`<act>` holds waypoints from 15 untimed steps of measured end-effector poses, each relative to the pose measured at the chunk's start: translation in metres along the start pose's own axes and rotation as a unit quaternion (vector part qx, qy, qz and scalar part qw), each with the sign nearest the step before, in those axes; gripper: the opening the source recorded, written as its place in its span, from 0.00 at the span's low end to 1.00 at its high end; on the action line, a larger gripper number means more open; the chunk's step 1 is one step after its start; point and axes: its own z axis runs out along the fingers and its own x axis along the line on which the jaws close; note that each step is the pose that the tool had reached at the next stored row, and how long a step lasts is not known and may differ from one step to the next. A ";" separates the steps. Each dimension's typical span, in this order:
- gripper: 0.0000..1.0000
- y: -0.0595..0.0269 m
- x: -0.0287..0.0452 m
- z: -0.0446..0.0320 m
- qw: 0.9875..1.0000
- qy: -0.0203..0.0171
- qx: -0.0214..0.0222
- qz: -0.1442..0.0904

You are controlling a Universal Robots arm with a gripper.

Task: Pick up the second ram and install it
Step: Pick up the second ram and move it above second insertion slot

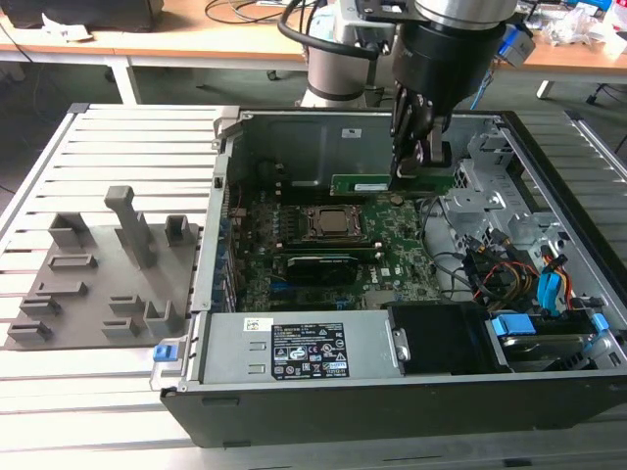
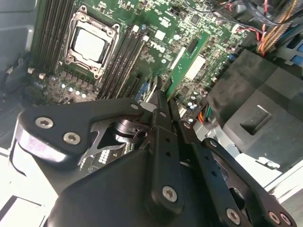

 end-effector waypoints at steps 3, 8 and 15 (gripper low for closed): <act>0.14 0.0027 -0.0060 0.0021 1.000 0.000 0.000 0.000; 0.14 0.0034 -0.0190 0.0050 1.000 0.000 0.000 0.000; 0.14 0.0036 -0.0210 0.0063 1.000 0.000 0.000 0.000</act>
